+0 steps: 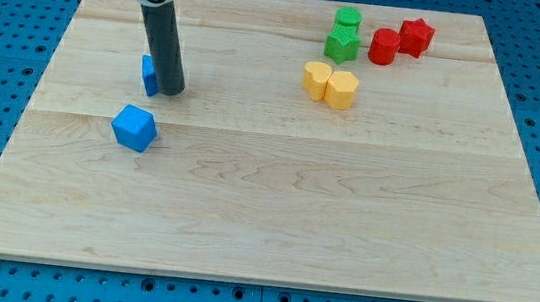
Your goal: Push the yellow blocks slightly towards the red blocks
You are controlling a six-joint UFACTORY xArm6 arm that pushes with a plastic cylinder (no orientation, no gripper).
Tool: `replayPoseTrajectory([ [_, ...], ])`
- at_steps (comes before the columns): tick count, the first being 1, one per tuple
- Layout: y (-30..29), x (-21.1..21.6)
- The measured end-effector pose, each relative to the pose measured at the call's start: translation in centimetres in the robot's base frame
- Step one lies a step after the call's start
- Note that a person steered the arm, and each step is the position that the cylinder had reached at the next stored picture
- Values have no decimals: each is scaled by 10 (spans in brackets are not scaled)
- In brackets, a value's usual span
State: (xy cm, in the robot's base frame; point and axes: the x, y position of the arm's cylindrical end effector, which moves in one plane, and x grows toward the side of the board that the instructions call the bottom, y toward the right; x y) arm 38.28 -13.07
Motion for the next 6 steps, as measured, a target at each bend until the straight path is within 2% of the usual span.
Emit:
replayPoseTrajectory([
  [1, 34, -1],
  [2, 152, -24],
  [3, 188, -29],
  [4, 183, -7],
  [6, 249, -12],
])
